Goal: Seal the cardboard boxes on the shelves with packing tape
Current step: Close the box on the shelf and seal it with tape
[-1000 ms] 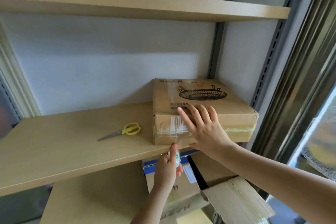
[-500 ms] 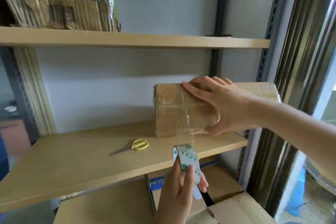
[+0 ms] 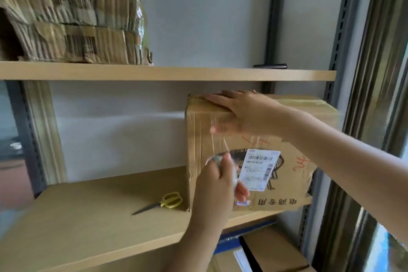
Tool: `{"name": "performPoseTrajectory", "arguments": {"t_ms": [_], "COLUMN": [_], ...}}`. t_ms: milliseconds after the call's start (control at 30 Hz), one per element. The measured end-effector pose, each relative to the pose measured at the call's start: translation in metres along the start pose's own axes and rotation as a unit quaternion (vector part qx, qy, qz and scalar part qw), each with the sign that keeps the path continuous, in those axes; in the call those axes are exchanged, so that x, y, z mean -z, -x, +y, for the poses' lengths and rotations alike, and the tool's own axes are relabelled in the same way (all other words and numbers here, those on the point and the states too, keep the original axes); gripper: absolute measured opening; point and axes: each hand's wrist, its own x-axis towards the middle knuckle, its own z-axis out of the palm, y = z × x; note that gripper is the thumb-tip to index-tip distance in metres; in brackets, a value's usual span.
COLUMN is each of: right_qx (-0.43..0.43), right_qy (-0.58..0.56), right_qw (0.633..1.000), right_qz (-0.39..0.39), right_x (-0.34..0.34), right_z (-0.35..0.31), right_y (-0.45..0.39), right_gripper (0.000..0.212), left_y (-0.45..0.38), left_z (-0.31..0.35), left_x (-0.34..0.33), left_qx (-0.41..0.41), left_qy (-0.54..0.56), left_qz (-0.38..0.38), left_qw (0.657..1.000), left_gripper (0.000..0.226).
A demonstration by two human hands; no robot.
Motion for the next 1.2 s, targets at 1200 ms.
{"name": "performPoseTrajectory", "arguments": {"t_ms": [1200], "right_qx": [0.028], "right_qy": [-0.126], "right_qw": [0.989], "right_qz": [-0.071], "right_x": [0.028], "right_z": [0.011], "right_y": [-0.027], "right_gripper": [0.087], "left_y": [0.139], "left_z": [-0.132], "left_x": [-0.025], "left_qx": [0.246], "left_qy": [-0.036], "left_qz": [-0.036], "left_qw": [0.968], "left_gripper": [0.101]}}
